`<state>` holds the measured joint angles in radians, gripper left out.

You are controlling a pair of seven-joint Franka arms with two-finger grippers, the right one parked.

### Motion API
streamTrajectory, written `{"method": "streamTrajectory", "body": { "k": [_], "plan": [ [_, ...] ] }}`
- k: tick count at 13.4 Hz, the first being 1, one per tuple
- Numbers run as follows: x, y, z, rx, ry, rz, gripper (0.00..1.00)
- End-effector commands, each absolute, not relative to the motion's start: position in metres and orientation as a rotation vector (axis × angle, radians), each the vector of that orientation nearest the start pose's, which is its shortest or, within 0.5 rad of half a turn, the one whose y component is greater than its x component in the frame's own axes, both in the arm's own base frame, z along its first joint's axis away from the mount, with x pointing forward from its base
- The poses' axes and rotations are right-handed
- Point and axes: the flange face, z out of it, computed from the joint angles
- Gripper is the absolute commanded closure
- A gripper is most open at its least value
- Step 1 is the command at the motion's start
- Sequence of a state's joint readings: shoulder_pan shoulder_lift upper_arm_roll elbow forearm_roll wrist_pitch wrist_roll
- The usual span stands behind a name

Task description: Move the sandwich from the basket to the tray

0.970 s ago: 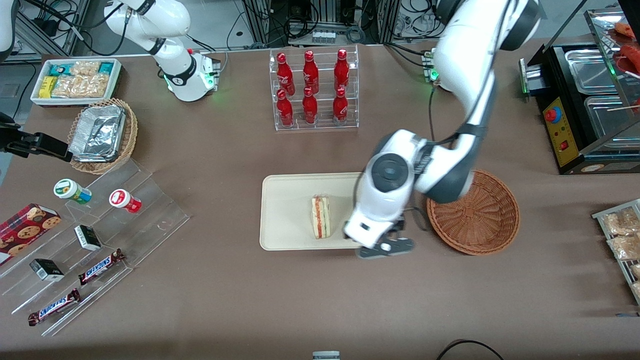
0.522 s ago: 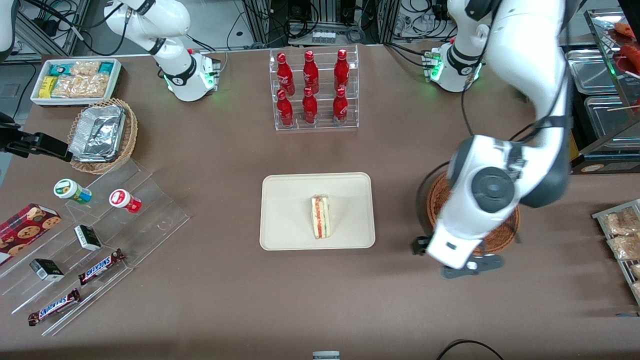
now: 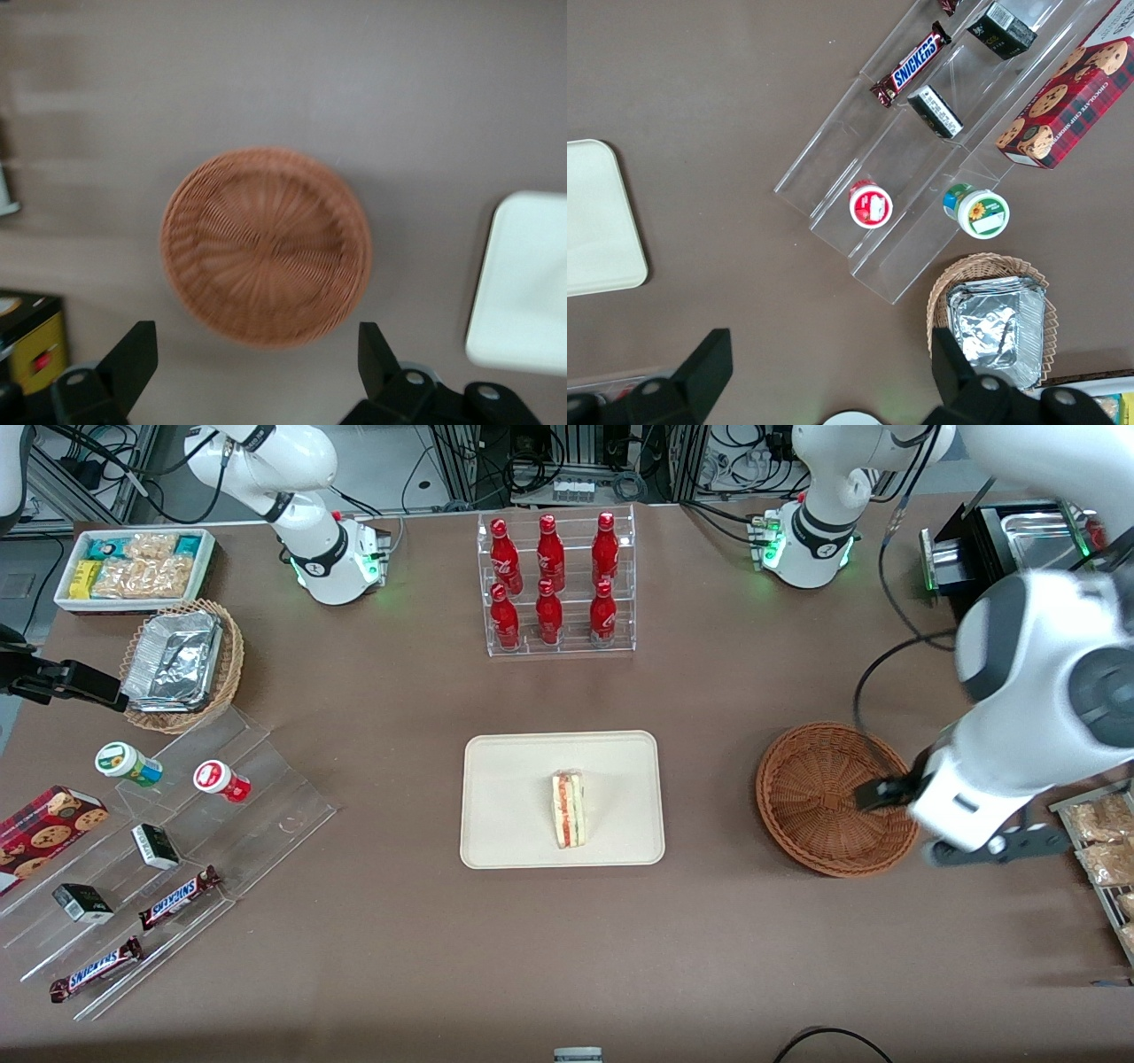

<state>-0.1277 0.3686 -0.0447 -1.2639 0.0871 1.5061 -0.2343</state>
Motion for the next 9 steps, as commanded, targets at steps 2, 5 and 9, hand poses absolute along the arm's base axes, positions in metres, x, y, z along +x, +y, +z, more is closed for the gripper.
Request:
{"method": "streamTrajectory", "body": {
  "k": [2, 5, 9],
  "plan": [
    [0.596, -0.062, 0.587, -3.104, -0.057, 0.266, 0.0],
    [0.558, -0.047, 0.621, -3.111, -0.029, 0.305, 0.0],
    [0.527, -0.043, 0.643, -3.094, -0.016, 0.325, 0.0]
  ]
}}
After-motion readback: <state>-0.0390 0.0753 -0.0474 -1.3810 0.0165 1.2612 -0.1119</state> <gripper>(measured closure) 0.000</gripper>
